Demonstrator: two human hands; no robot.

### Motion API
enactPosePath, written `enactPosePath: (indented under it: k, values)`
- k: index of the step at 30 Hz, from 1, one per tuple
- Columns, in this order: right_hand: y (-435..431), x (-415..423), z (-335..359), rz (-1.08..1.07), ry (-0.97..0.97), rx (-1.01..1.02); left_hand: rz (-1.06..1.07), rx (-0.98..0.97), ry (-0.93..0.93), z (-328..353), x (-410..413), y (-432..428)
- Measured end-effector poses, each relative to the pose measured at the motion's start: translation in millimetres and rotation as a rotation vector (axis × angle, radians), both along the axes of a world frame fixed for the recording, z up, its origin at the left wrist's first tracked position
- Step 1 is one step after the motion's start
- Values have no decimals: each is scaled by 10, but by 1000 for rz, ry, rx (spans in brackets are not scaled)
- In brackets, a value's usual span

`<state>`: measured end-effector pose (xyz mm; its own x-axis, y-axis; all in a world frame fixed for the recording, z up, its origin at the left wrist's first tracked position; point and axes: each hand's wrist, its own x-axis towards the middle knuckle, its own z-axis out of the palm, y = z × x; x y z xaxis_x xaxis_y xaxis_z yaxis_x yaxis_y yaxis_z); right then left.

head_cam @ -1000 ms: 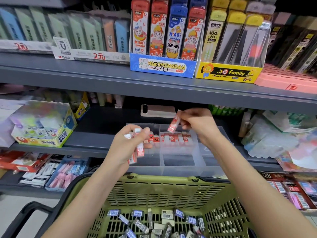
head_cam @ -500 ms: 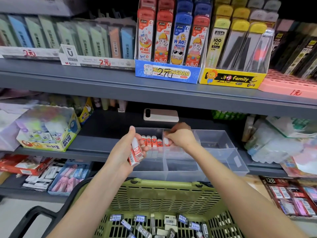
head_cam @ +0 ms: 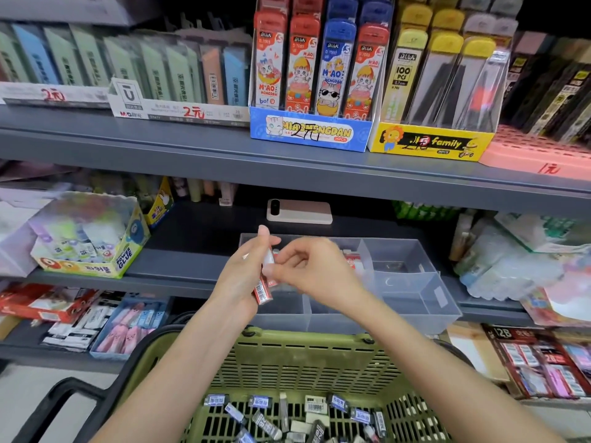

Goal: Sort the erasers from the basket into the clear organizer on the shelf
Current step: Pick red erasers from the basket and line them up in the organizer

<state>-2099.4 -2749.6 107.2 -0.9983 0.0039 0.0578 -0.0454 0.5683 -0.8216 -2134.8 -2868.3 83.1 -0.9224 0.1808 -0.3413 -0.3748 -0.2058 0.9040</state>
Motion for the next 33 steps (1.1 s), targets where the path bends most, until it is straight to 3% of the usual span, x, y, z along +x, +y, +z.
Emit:
enactPosePath:
  k: [10, 12, 15, 20, 26, 33]
  values:
    - [100, 21, -2, -75, -205, -370, -44, -9, 61, -14, 23, 114]
    - [286, -59, 8, -184, -189, -394, -5, 4, 19, -17, 0, 79]
    - [605, -211, 2, -375, -157, -175, 71, 65, -60, -46, -42, -49]
    - [717, -484, -88, -336, -365, 304, 79, 299, -207, -61, -53, -171]
    - [614, -671, -220, -317, -460, 458, -20, 324, -159, -115, -68, -205]
    - [613, -572, -169, -163, -383, 575, -24, 317, -145, -114, -52, -187]
